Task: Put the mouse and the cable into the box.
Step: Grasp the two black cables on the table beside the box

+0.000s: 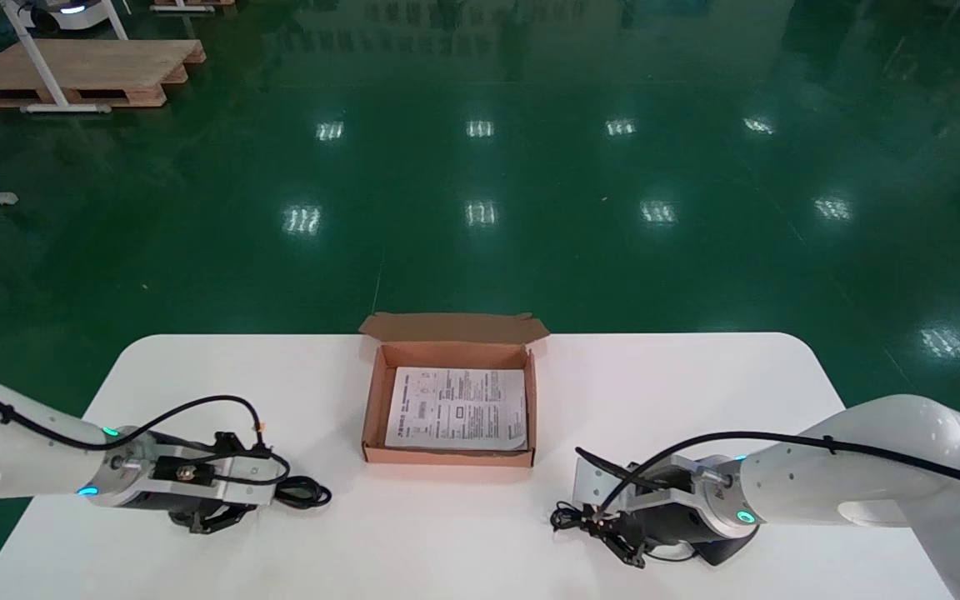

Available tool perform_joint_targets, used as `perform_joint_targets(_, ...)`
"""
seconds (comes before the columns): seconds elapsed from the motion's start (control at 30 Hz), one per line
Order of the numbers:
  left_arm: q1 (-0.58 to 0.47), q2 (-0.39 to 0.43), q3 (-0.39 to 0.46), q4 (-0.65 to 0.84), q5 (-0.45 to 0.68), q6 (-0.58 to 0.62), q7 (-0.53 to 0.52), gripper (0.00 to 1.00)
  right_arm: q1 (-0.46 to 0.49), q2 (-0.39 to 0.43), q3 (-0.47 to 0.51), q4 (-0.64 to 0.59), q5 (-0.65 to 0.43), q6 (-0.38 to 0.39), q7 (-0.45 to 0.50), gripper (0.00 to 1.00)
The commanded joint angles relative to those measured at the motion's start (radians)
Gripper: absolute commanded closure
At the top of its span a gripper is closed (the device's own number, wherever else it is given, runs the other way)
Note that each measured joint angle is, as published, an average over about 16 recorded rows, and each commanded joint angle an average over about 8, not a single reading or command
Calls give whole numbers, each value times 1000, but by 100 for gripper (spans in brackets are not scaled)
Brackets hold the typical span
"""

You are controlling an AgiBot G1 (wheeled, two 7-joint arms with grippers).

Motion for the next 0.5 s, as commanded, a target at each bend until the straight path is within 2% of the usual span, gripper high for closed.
perform_joint_targets(0.03,0,0,0,0,0,0,0,100,0,0,0,0,0,0,0,100)
perform_joint_targets(0.5,-14,-6,-1,-9,5,-14,2,100,7,7,7,1,7,0,7,100)
